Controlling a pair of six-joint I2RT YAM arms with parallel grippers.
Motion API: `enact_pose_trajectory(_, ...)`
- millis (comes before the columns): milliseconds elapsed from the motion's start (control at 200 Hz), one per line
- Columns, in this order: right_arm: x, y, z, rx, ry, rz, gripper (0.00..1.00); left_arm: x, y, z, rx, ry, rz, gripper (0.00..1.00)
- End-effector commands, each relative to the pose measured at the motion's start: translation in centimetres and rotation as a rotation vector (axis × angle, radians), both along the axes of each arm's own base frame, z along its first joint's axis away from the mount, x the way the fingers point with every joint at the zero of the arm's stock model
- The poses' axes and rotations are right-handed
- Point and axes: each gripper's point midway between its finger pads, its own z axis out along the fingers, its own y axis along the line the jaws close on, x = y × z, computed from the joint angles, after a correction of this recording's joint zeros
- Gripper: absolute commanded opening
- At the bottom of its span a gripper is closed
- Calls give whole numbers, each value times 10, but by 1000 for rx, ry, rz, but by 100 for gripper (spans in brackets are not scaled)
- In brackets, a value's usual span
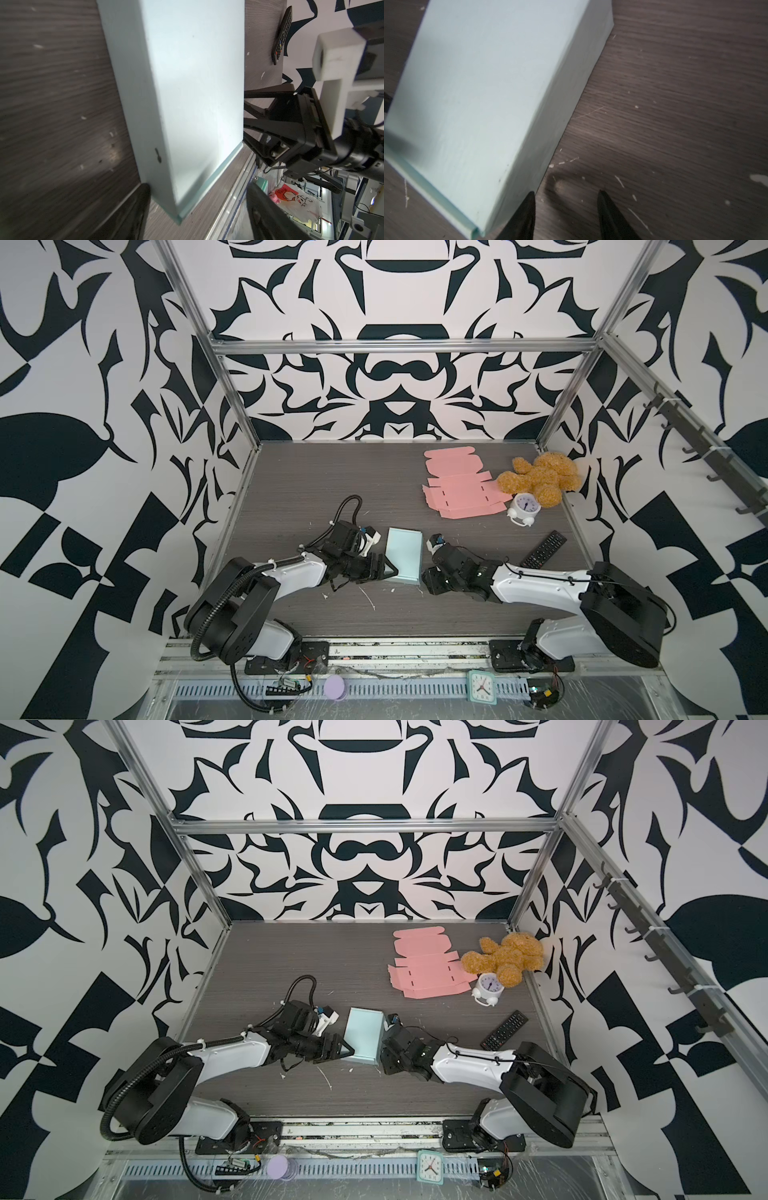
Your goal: Fold the paper box
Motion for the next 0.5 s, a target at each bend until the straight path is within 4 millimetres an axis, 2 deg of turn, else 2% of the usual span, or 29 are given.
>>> enact_pose_trajectory(0, 1, 7, 2, 8, 4, 6, 47, -3, -4, -3, -12, 20, -8, 75)
enact_pose_trajectory(295, 4, 19, 6, 33, 2, 25, 45, -4, -13, 2, -28, 17, -10, 74)
enact_pose_trajectory(495, 0, 40, 17, 87, -4, 66, 44, -5, -21, 6, -54, 21, -14, 73)
